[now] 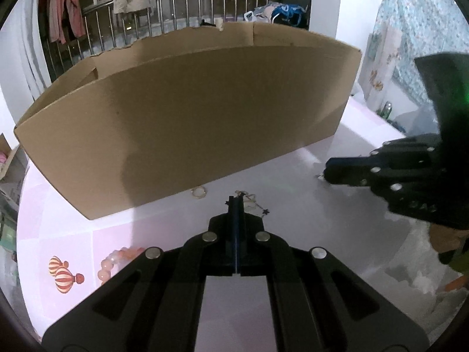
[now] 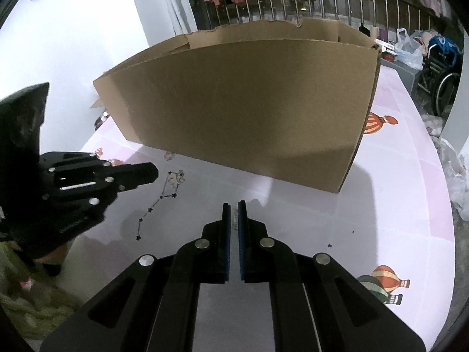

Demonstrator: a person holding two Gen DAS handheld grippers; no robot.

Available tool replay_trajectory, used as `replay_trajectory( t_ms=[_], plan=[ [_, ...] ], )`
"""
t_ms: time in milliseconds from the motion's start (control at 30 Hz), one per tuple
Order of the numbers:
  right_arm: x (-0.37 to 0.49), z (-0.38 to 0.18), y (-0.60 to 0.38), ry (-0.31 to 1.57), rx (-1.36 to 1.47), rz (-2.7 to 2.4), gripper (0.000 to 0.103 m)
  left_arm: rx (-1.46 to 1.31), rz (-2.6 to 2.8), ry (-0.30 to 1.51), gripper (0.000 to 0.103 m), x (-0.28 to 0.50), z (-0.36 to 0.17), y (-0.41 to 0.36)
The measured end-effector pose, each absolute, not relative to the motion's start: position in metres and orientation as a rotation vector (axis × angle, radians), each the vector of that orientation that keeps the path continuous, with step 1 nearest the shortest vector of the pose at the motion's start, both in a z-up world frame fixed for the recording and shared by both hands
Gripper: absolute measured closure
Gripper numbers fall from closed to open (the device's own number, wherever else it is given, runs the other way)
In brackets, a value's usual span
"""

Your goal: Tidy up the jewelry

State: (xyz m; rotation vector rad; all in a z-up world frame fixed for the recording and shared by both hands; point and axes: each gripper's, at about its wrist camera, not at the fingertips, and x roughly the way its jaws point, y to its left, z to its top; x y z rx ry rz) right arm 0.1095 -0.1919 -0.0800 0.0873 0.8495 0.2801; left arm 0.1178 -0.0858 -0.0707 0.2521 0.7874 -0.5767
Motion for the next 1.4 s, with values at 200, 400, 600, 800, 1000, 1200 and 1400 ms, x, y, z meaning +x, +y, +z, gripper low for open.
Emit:
replay_trajectory(
  t_ms=[200,400,600,800,1000,1200,1400],
  plan=[
    [0.111,-0.081,-0.195,0.849,0.109,0.271,0.098,0.251,-0.567,0.786,0.103,0.131,-0.073,-0.087],
    [0.111,-0.081,-0.194,0.848,0.119,0.272,0.098,0.205,-0.610,0.854,0.103,0.132,-0.078,-0.088],
    [0.111,-0.083,-0.195,0.853,0.127,0.273,0.098,0.156,-0.636,0.882,0.103,0.124,-0.079,-0.088],
    [0.110,-0.080,-0.197,0.843,0.148,0.268,0.097,0.120,-0.666,0.894,0.097,0.122,-0.082,-0.091],
    [0.110,-0.080,-0.200,0.846,0.177,0.258,0.097,0.194,-0.637,0.825,0.073,0.117,-0.078,-0.091],
    [0.110,-0.083,-0.200,0.849,0.183,0.253,0.097,0.288,-0.606,0.829,0.076,0.126,-0.084,-0.102],
    [0.110,-0.082,-0.202,0.846,0.181,0.251,0.097,0.308,-0.606,0.858,0.092,0.129,-0.080,-0.102]
  ],
)
